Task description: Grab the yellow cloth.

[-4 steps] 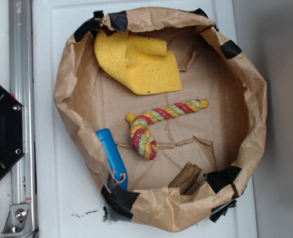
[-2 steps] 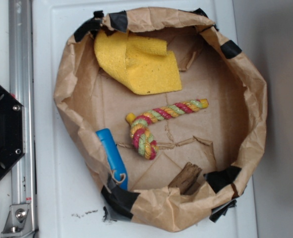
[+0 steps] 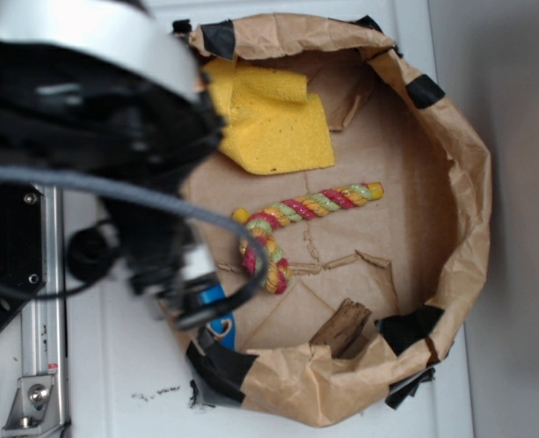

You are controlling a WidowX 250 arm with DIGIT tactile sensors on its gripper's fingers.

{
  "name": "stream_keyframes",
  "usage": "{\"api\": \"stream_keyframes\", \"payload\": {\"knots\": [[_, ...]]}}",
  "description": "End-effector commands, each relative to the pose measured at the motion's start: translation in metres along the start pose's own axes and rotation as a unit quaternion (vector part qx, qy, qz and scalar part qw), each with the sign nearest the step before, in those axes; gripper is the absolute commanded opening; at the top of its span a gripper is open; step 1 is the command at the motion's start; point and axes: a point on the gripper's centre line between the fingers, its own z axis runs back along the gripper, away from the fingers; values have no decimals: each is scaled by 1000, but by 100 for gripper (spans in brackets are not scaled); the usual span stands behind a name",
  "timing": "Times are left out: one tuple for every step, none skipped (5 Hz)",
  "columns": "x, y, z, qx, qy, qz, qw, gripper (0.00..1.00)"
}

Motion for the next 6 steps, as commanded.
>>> {"api": "stream_keyframes", "payload": {"knots": [[36,10,-57,36,-77,207,975,100],[43,24,-79,90,-80,318,940,100],[49,65,-101,160,-67,370,913,100],[41,109,-121,169,-24,396,902,100],[45,111,-121,181,-13,365,913,100],[44,120,-124,162,24,330,930,100]]}}
